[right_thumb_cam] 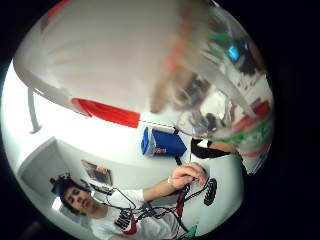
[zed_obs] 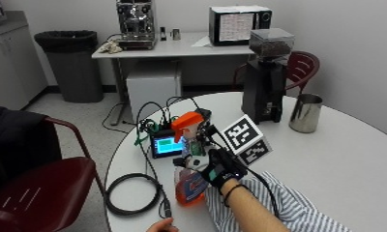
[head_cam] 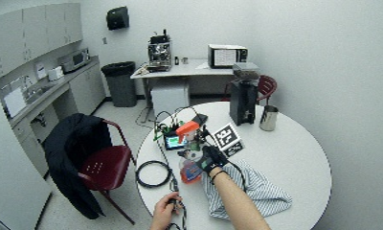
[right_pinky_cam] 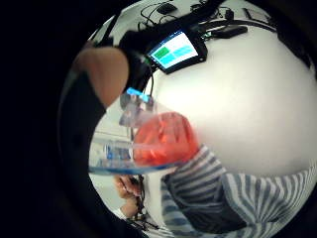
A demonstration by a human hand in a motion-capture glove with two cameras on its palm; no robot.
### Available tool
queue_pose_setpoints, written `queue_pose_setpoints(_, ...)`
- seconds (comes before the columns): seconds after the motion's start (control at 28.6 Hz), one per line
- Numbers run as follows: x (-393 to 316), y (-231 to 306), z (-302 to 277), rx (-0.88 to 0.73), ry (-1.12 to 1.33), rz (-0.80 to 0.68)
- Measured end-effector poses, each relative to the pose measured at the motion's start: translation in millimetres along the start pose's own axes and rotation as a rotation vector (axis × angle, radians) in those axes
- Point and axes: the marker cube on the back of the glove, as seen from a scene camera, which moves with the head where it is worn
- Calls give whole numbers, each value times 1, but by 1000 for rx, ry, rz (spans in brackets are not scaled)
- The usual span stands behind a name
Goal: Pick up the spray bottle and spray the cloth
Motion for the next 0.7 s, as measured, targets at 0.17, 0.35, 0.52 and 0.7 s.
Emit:
queue_pose_setpoints(0.17, 11, 8, -6, -63, -23, 8)
queue_pose_setpoints(0.35, 0, 14, -27, -43, -40, -19)
queue_pose_setpoints(0.52, 0, 27, -56, -25, 21, -26)
queue_pose_setpoints(0.7, 0, 50, -76, -37, 71, -19)
